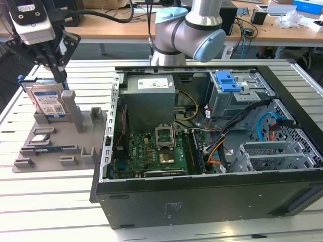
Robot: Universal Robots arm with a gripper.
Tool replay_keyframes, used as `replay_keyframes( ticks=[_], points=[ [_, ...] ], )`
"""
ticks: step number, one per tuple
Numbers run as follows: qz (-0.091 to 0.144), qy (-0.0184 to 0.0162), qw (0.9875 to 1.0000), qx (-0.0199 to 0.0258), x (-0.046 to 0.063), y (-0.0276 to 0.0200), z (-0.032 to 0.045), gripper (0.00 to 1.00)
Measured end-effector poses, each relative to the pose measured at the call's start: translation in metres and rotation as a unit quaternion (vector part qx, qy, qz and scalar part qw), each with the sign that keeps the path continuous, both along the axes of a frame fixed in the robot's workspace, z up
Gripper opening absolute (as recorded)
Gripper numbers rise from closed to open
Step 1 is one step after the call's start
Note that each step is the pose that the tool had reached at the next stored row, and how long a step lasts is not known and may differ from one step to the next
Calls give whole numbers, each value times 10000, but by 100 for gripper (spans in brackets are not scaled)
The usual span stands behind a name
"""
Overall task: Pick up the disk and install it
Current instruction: 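Reach for the disk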
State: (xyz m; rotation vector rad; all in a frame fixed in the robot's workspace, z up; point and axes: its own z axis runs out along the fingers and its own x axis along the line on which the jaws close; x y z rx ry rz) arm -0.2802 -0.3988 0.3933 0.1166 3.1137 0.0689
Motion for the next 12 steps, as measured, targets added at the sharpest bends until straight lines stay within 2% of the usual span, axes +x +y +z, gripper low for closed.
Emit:
replay_keyframes(
  ticks=[12],
  points=[
    [0, 0, 10000, 0, -184, 0, 0, 10]
  ],
)
